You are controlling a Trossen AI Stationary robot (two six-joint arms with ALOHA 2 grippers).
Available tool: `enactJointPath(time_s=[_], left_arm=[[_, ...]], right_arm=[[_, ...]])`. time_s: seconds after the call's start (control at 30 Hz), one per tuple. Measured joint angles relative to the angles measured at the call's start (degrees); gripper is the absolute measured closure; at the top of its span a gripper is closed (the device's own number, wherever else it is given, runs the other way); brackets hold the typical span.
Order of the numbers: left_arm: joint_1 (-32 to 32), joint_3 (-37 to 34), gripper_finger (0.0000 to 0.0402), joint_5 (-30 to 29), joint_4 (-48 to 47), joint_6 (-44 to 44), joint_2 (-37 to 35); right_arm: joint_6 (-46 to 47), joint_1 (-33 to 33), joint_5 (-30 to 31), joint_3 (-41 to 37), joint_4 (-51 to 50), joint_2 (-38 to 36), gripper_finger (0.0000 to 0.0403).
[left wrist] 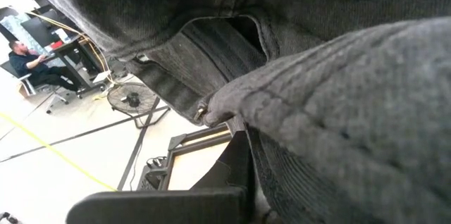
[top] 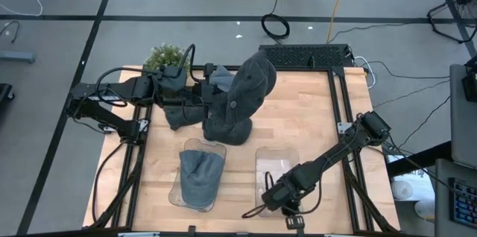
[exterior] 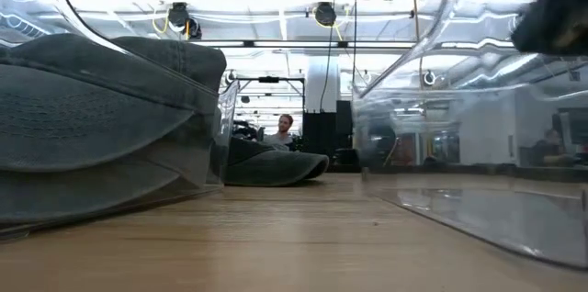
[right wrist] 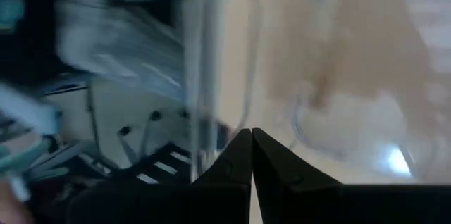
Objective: Pick & Place hat
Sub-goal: Put the top right black cap into the right transparent bin
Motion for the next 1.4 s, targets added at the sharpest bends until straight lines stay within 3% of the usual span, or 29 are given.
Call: enactJointPath(time_s=[0.23, 0.43, 0.63, 0.73, 0.87, 0.97, 1.17, 1.4], left_arm=[[0.00, 0.00, 0.0394, 0.00, -0.04, -0.29, 0.01], [0.00, 0.02, 0.0394, 0.00, -0.36, -0.45, 0.00], [0.00, 0.04, 0.0394, 3.25, -4.74, -3.37, 0.00], [-0.13, 0.04, 0.0394, 9.97, -5.82, -4.55, 0.58], [-0.39, 0.02, 0.0394, 23.12, -4.72, -7.39, 2.28], [-0.52, 0.20, 0.0394, 28.22, -2.90, -10.47, 4.73], [-2.96, -0.09, 0.0394, 30.61, -0.78, -9.64, 12.99], [-2.70, 0.01, 0.0394, 37.55, -4.84, -3.35, 15.09]], right_arm=[[-7.65, -2.11, 2.26, -0.04, 2.90, -0.60, 0.0403], [-13.26, -4.24, 8.44, -0.07, 0.39, -7.44, 0.0403], [-16.31, -5.71, 26.33, -1.84, -3.14, -20.26, 0.0403], [-16.32, -5.75, 37.00, -5.42, -2.20, -27.78, 0.0403], [-14.06, -5.67, 50.70, -12.78, 0.61, -37.86, 0.0403], [-10.65, -5.69, 57.60, -20.37, 5.82, -44.65, 0.0403], [-9.76, -6.21, 60.19, -35.49, 18.52, -55.56, 0.0379], [-10.89, -6.19, 60.12, -48.40, 34.33, -64.26, 0.0274]])
